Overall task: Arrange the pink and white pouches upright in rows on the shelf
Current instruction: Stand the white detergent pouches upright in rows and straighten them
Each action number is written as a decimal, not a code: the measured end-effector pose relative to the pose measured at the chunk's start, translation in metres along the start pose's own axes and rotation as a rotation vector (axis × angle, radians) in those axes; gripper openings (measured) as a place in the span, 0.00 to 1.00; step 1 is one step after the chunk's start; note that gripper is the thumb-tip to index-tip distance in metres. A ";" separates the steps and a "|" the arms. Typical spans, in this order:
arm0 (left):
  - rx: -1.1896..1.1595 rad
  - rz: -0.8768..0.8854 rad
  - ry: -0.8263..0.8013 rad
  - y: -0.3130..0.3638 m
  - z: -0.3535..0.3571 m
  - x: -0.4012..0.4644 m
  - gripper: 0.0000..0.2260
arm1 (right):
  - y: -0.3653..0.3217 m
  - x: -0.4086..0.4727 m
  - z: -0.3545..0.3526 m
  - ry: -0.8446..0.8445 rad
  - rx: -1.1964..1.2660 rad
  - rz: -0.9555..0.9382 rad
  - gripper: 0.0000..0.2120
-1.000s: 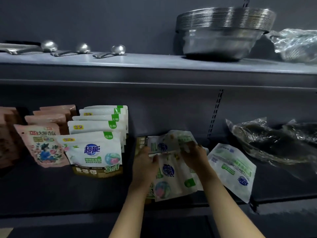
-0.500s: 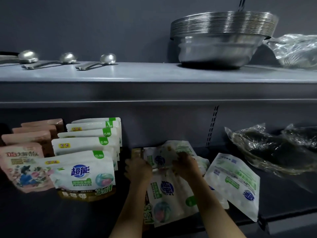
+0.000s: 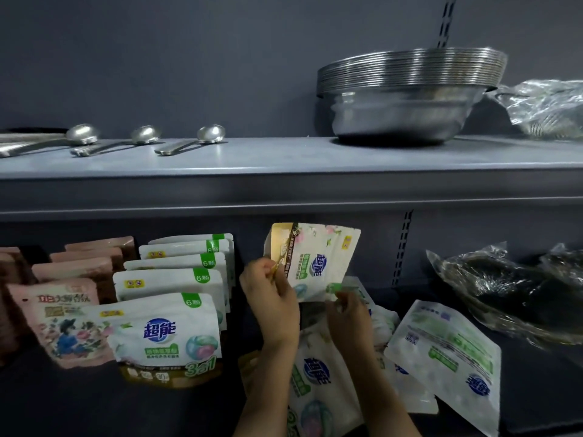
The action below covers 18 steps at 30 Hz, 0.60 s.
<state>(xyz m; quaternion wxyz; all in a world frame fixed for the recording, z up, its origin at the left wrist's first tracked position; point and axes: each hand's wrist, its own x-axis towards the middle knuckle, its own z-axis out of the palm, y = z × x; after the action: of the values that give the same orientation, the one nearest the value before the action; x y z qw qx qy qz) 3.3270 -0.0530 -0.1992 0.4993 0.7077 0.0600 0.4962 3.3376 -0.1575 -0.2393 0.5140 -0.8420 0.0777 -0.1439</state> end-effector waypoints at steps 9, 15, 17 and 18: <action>-0.423 -0.536 0.194 0.001 0.009 -0.010 0.17 | -0.011 0.016 0.007 -0.448 1.080 0.360 0.38; -0.561 -0.844 0.092 -0.017 0.016 -0.011 0.21 | -0.021 0.027 0.002 -0.595 0.995 0.308 0.19; -0.543 -0.829 0.055 -0.018 0.016 -0.008 0.24 | -0.023 0.032 -0.002 -0.574 0.909 0.278 0.16; -0.520 -0.816 0.027 -0.019 0.015 -0.006 0.27 | -0.022 0.034 -0.004 -0.558 0.869 0.258 0.14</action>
<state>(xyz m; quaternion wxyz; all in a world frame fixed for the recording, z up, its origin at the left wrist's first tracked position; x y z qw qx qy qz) 3.3435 -0.0563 -0.2178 0.8126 0.4719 0.2130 0.2676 3.3684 -0.1602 -0.2123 0.8302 -0.5412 -0.0258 0.1311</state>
